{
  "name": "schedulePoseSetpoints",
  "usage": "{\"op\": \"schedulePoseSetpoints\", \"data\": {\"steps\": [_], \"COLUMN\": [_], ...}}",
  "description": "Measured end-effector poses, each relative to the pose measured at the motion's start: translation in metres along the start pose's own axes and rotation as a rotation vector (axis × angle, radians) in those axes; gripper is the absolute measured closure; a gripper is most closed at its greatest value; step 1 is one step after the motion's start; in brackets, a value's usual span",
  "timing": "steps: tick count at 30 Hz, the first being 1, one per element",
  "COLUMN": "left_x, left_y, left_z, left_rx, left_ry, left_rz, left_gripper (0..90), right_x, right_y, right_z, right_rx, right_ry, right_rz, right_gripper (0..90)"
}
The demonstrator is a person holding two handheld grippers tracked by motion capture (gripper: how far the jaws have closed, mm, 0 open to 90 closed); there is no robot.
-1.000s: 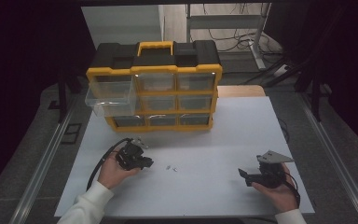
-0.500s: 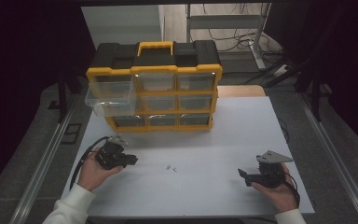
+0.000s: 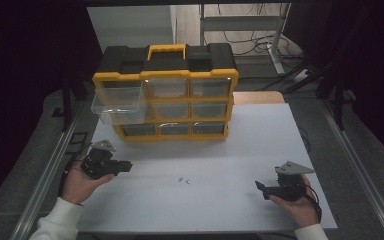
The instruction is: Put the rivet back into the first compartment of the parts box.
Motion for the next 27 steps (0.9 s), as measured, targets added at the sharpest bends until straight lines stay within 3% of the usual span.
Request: {"op": "schedulePoseSetpoints", "data": {"steps": [13, 27], "left_x": [-0.036, -0.071], "left_y": [-0.012, -0.036], "left_z": [-0.015, -0.028], "left_rx": [-0.012, -0.069], "left_ry": [0.047, 0.110], "left_rz": [-0.023, -0.051], "left_gripper": [82.8, 82.9], "right_x": [0.000, 0.002], "right_y": [0.001, 0.002], "right_z": [0.001, 0.002], "right_rx": [0.000, 0.003], "right_ry": [-0.005, -0.013], "right_rz": [0.001, 0.003], "right_gripper": [10.6, 10.5]}}
Point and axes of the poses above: each handheld gripper's, and its own axes: x roughly forward along the jaws, z roughly out of its underside, y roughly to its right, the point moved 7 cm from there along x, roughly forward along the jaws, and after that the axes turned 9 degrees about y, right-handed, at the moved point
